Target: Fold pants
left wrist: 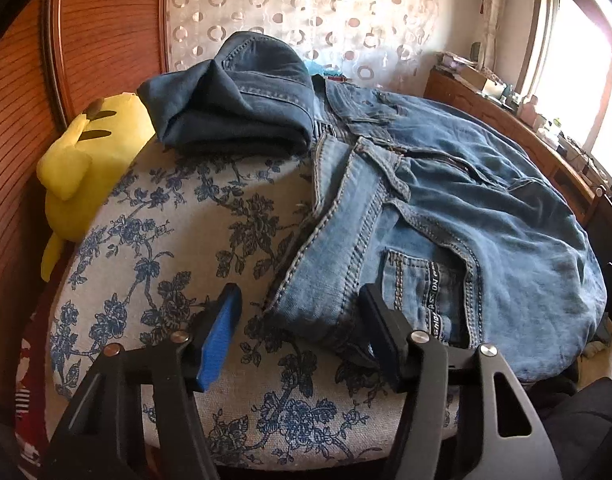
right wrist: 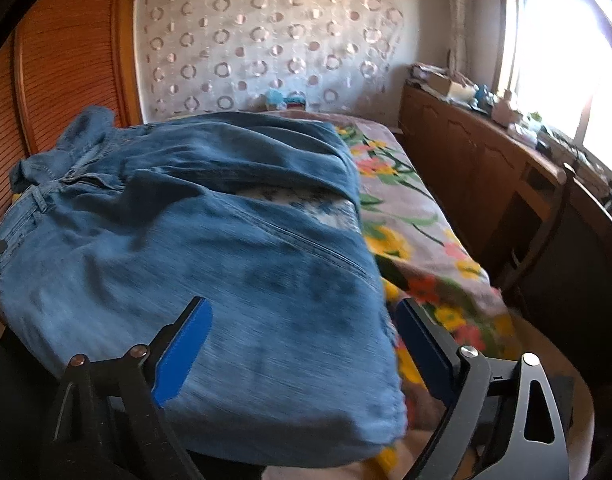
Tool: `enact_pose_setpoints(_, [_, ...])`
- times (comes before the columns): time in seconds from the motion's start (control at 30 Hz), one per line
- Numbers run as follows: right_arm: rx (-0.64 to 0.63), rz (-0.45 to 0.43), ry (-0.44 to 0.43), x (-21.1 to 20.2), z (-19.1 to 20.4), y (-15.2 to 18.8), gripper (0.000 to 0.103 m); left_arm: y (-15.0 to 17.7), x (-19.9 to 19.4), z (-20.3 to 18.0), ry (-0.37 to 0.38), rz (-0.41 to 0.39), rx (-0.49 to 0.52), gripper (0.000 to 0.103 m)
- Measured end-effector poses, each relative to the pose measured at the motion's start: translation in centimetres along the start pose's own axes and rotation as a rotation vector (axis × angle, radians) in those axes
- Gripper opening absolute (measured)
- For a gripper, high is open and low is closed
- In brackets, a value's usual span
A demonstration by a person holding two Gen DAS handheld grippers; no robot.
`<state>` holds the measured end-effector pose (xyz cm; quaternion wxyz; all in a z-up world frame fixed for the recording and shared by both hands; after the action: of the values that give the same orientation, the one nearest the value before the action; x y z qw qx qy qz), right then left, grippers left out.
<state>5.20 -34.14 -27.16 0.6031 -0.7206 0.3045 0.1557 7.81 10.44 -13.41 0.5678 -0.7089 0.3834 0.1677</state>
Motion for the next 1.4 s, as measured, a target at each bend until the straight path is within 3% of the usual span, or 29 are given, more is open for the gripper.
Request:
enact_pose_setpoints(0.27, [0.056, 0.067, -0.048, -0.2, -0.3, 0.7, 0.082, 0.1, -0.1, -0.5, 0.016, -0.005, 0.020, 0.049])
enact_pose_setpoints(0.5, [0.081, 0.095, -0.088, -0.6, -0.9, 0.7, 0.061, 0.1, -0.1, -0.7, 0.028, -0.007, 0.021, 0.042])
enact_pose_setpoints(0.57, [0.085, 0.094, -0.080, -1.0, -1.2, 0.5, 0.052, 0.1, -0.2, -0.7, 0.029, -0.008, 0.022, 0.040])
enact_pose_setpoints(0.67, [0.079, 0.087, -0.048, -1.3, -2.0, 0.3, 0.032, 0.1, -0.1, -0.9, 0.032, -0.012, 0.020, 0.038])
enact_pose_setpoints(0.73, [0.061, 0.075, -0.003, -1.3, -2.2, 0.2, 0.006, 0.0, -0.3, -1.0, 0.033, -0.017, 0.021, 0.038])
enact_pose_setpoints(1.03, [0.022, -0.015, -0.001, -3.9, -1.3, -1.3, 0.002, -0.4, -1.3, -2.0, 0.056, -0.044, 0.040, 0.027])
enact_pose_setpoints(1.4, [0.012, -0.226, -0.034, -8.4, -1.0, -7.3, 0.002, -3.8, -4.7, -5.5, 0.114, -0.148, 0.119, 0.021])
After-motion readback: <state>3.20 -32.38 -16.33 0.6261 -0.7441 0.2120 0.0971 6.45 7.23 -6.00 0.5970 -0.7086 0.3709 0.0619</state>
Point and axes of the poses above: each gripper's, at about its wrist camera, not at the fingertips, and x roughly the way its jaws point, z to its left, y to its underside, the point moved 4 cm from there along x, roughly the way its jaws point, and after that the axes turned 15 degrees about y, right-handed, at the moved point
